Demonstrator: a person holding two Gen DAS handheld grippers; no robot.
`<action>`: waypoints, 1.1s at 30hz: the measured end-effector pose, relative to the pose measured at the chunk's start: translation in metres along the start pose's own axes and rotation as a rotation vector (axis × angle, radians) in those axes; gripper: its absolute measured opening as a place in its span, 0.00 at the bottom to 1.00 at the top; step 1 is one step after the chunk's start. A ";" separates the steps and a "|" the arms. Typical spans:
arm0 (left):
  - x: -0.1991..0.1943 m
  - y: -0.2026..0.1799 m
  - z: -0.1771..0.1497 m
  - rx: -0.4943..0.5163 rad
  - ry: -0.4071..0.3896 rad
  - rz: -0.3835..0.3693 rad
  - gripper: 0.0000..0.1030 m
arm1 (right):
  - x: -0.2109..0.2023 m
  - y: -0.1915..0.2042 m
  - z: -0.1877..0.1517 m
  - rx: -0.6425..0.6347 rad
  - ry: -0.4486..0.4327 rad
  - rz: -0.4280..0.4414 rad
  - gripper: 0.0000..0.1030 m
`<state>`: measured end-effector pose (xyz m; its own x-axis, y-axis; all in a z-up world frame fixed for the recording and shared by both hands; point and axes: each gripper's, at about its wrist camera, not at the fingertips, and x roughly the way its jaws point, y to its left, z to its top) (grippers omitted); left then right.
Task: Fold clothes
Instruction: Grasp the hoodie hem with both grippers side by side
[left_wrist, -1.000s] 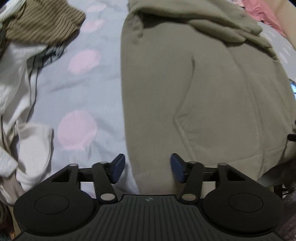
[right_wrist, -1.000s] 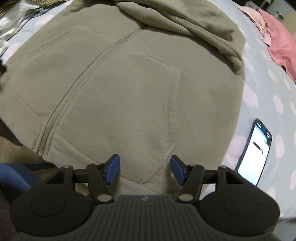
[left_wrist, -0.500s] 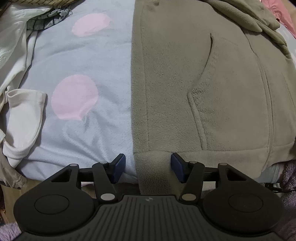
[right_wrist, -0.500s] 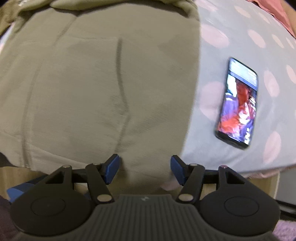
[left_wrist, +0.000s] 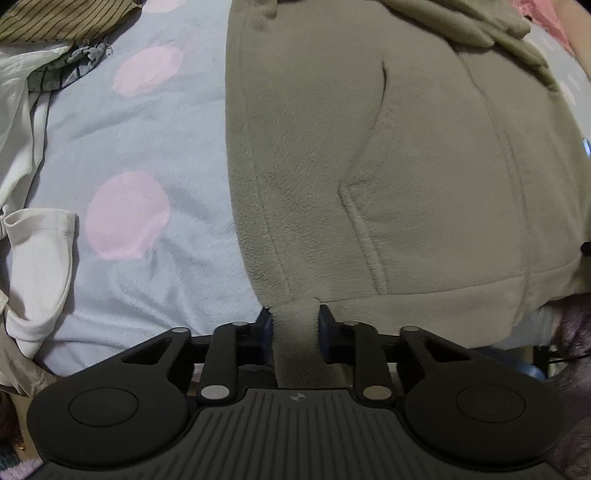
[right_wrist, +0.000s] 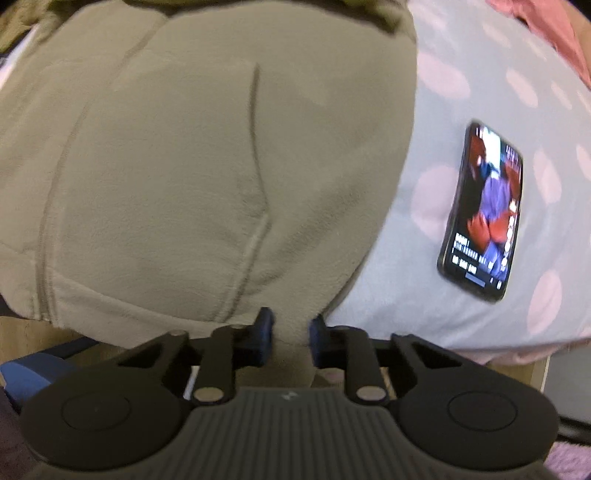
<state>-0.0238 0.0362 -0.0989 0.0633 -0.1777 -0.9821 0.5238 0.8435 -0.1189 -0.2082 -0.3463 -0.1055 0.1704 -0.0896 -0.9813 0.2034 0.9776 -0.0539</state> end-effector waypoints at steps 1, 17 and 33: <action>-0.006 0.000 0.001 0.000 -0.004 -0.017 0.15 | -0.006 0.000 0.000 0.004 -0.013 0.014 0.19; -0.143 0.017 0.066 -0.030 -0.416 -0.354 0.13 | -0.163 -0.083 0.086 0.133 -0.434 0.305 0.16; -0.129 0.046 0.216 -0.167 -0.580 -0.438 0.13 | -0.132 -0.158 0.209 0.412 -0.640 0.335 0.15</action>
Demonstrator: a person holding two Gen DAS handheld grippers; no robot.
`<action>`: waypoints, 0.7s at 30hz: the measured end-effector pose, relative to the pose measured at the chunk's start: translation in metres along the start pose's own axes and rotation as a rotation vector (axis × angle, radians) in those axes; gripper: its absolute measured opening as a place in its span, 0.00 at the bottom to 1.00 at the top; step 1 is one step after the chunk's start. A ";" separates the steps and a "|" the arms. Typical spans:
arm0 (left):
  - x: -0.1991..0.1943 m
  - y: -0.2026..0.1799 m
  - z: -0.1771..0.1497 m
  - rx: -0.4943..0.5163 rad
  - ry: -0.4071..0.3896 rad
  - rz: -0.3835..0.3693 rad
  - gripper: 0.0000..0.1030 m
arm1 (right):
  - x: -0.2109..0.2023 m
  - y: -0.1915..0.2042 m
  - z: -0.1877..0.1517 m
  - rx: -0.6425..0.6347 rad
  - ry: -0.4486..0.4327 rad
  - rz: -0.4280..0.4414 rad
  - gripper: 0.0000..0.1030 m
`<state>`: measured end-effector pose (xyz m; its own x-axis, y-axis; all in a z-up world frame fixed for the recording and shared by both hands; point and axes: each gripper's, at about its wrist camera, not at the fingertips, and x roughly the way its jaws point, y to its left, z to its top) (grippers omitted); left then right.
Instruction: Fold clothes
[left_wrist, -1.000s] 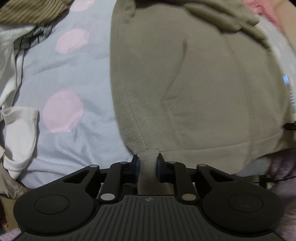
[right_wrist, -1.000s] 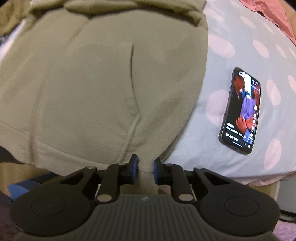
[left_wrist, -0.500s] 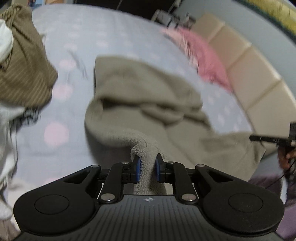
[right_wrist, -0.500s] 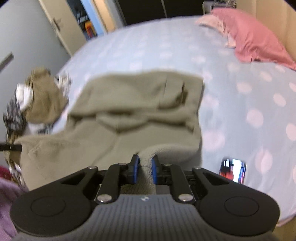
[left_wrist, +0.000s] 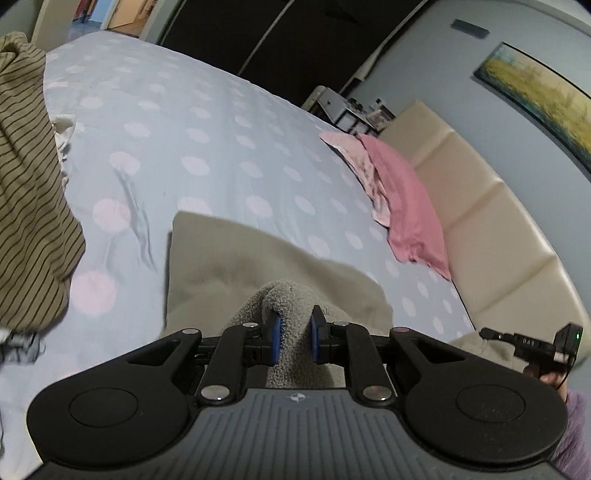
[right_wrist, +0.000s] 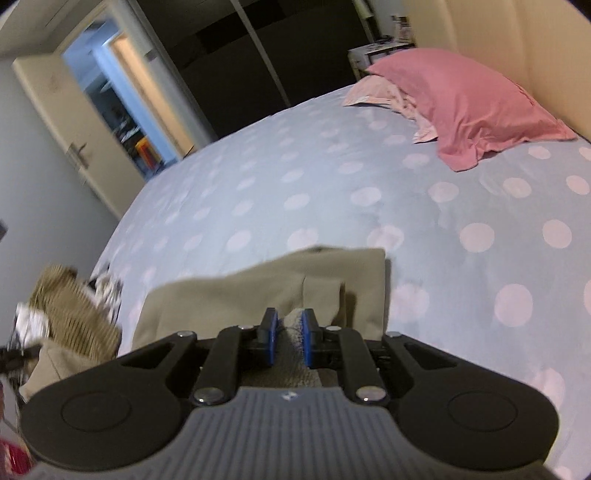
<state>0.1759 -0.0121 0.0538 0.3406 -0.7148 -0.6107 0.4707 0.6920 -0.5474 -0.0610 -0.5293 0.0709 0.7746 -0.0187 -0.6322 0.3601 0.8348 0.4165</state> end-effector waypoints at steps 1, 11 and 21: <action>0.006 0.003 0.005 -0.006 -0.003 0.004 0.13 | 0.010 -0.003 0.005 0.014 -0.007 -0.005 0.15; 0.091 0.052 0.051 -0.124 -0.021 0.037 0.13 | 0.104 -0.028 0.038 0.136 -0.015 -0.059 0.15; 0.147 0.084 0.054 -0.225 0.022 0.106 0.20 | 0.171 -0.047 0.039 0.221 0.023 -0.119 0.25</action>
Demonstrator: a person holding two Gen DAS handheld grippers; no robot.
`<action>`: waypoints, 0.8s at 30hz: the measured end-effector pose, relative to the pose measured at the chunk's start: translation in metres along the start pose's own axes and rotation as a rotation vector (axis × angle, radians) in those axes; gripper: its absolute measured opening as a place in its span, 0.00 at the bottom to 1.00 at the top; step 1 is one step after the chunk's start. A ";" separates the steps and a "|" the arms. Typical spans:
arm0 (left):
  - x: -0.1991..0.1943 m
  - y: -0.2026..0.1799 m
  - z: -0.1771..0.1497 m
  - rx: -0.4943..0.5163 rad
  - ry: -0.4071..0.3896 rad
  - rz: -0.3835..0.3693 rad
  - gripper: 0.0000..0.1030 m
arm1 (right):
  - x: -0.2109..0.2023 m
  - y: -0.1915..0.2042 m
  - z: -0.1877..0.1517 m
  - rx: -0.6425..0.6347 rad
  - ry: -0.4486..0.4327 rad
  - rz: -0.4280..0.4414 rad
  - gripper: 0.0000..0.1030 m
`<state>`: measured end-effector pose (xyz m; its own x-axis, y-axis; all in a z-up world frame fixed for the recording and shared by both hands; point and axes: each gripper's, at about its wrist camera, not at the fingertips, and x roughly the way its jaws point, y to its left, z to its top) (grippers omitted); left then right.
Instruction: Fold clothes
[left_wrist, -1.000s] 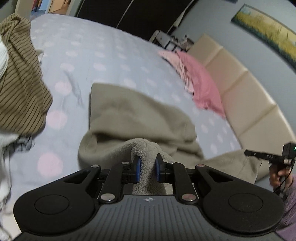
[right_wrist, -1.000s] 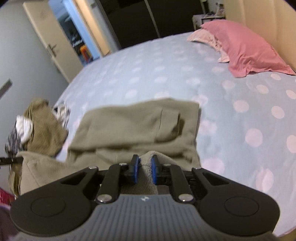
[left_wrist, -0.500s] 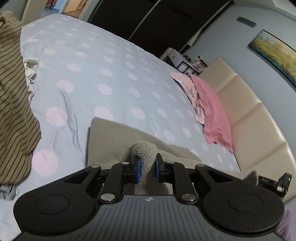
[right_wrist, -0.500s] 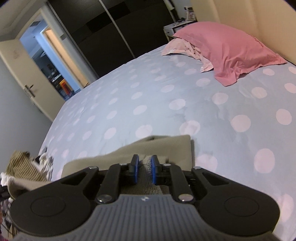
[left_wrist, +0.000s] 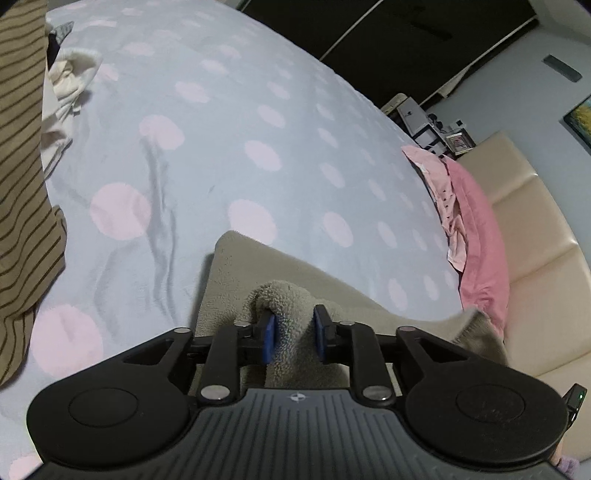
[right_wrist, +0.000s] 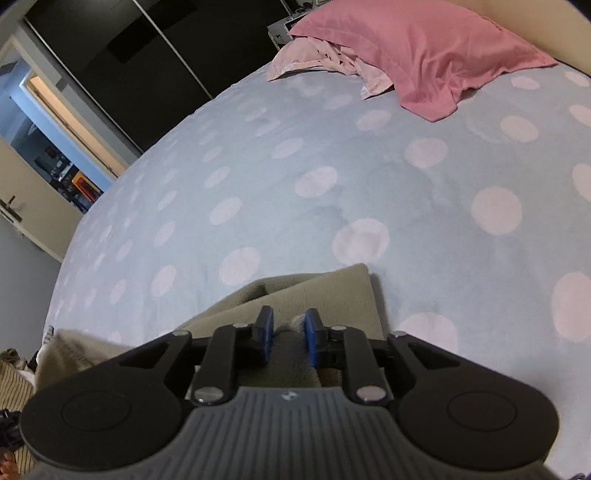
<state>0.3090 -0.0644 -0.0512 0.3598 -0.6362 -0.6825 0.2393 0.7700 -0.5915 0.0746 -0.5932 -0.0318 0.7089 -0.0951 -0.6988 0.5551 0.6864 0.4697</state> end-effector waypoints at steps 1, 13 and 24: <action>-0.003 0.000 0.000 0.001 0.001 -0.005 0.20 | -0.001 -0.001 0.001 0.009 -0.012 0.001 0.28; -0.068 0.001 -0.022 0.142 -0.121 0.076 0.50 | -0.042 -0.033 -0.004 -0.005 -0.062 -0.040 0.37; -0.057 0.025 -0.098 0.347 0.105 0.173 0.51 | -0.051 -0.050 -0.074 -0.333 0.154 -0.021 0.51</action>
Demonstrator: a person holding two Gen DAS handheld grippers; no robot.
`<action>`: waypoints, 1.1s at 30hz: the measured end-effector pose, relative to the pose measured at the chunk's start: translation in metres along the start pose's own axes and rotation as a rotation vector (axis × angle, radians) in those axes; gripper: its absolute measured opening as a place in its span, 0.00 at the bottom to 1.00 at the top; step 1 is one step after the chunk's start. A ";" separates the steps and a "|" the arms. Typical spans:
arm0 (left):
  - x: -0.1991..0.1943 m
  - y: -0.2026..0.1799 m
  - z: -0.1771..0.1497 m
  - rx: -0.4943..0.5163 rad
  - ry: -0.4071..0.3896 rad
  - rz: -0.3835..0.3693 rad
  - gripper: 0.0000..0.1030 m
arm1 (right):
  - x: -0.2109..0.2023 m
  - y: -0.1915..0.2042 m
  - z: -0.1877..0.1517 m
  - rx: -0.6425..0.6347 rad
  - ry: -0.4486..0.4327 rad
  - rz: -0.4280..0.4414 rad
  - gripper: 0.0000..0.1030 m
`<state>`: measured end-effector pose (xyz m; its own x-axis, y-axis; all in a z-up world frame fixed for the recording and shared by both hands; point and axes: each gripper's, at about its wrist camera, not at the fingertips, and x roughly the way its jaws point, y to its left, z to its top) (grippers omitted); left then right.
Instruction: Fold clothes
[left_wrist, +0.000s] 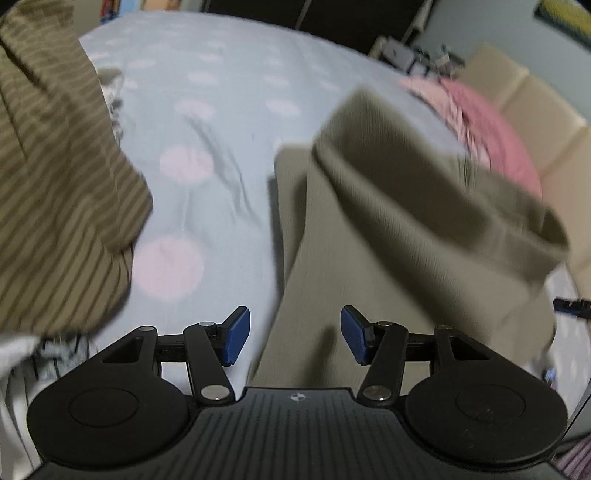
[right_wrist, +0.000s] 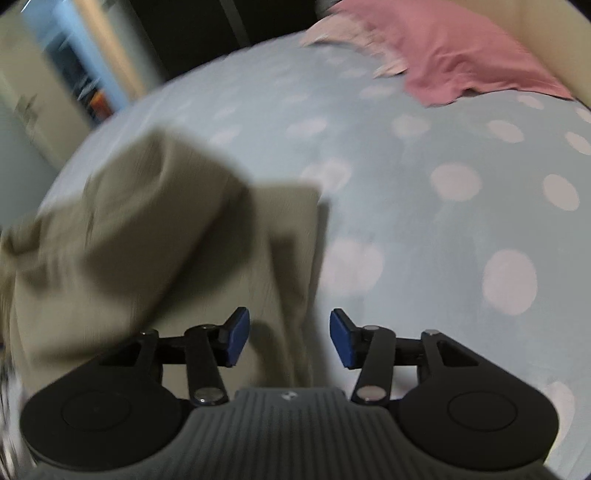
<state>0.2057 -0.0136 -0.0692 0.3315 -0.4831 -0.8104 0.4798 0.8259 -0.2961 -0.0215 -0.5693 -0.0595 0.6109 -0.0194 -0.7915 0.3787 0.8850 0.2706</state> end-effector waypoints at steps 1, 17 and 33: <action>0.003 -0.001 -0.004 0.010 0.011 -0.002 0.51 | 0.002 0.003 -0.007 -0.033 0.021 0.010 0.52; 0.054 -0.015 -0.006 0.039 0.150 0.059 0.46 | 0.053 0.010 -0.028 -0.163 0.197 -0.004 0.48; -0.029 -0.039 0.025 0.022 0.124 0.083 0.08 | -0.003 0.047 0.006 -0.243 0.142 -0.002 0.21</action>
<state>0.1974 -0.0391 -0.0216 0.2689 -0.3727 -0.8881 0.4728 0.8545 -0.2154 -0.0010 -0.5309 -0.0415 0.5000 0.0291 -0.8655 0.1911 0.9711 0.1430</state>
